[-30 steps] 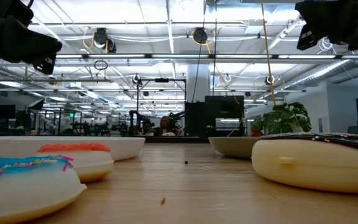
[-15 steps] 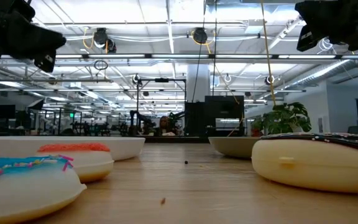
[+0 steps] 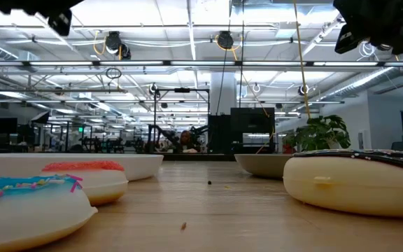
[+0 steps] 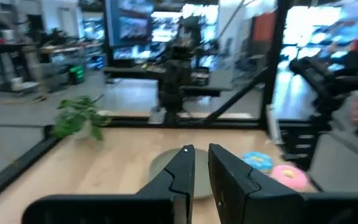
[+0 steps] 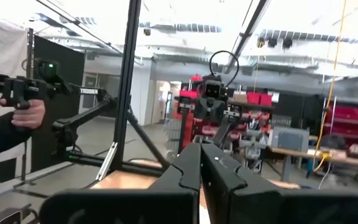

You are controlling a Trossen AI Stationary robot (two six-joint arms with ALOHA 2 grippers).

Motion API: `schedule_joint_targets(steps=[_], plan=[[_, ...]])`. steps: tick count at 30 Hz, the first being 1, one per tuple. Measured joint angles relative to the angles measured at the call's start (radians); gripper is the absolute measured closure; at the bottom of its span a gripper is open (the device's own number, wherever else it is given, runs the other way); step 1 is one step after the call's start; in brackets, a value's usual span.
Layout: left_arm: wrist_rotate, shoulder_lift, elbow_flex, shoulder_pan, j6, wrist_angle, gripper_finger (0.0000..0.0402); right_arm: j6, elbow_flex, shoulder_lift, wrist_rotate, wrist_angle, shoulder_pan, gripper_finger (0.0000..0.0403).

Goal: Pick & Place donuts
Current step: Put the mini brown donut on the white plate

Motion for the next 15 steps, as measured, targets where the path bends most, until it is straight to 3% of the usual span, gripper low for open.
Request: schedule_joint_targets(steps=[4,8,15], plan=[[-0.08,0.16,0.143,-0.036,-0.01,-0.108,0.035,-0.001,0.0,0.0,-0.002,-0.018,0.0,0.0403],[-0.093,0.28,0.274,-0.066,-0.009,-0.197,0.035,-0.047,0.0,0.002,-0.003,-0.026,0.0,0.0403],[-0.055,0.361,0.356,-0.137,-0.018,-0.137,0.035,-0.049,0.0,0.002,-0.003,-0.069,0.0,0.0403]])
